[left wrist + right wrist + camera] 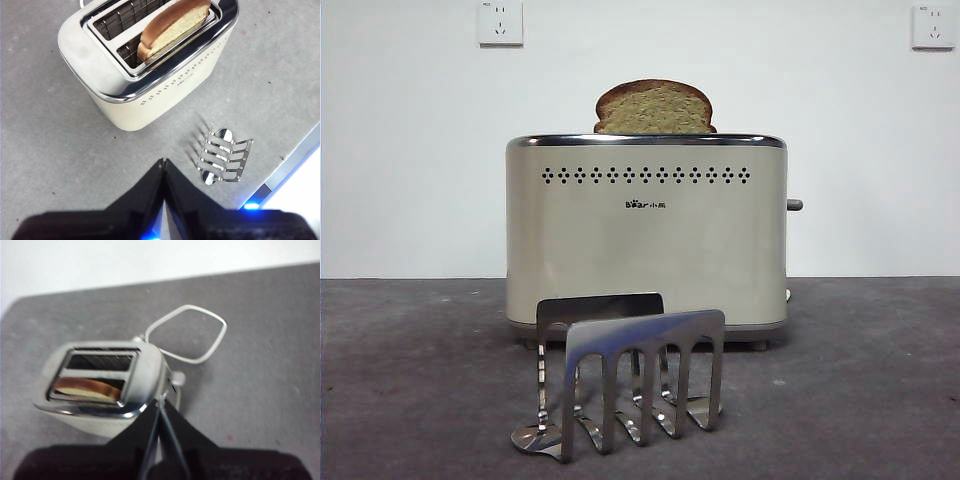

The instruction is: Pick up a slice of bread from the rack,put the bread on the toaster,press the button

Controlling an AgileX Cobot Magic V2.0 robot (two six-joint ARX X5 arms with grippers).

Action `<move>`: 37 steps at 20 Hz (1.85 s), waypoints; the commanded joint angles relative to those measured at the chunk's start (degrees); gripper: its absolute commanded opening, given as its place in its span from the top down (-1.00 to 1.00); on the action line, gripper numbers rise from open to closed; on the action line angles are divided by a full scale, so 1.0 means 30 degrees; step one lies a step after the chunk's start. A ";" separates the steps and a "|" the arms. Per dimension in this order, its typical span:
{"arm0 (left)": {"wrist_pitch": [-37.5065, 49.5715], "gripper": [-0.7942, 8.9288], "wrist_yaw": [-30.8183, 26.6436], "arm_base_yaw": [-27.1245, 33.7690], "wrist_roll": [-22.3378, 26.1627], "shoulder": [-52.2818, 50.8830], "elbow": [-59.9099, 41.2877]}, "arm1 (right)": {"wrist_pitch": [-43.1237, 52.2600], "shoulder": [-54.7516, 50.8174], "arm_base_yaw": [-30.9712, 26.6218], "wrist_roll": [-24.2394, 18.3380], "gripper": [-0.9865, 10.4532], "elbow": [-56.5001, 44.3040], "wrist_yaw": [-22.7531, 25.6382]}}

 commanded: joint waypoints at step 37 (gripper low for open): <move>2.5150 0.85 0.1712 1.1293 -0.0503 -2.0283 -3.0680 | -0.2980 0.3985 0.0015 0.0124 0.83 -0.0044 0.3657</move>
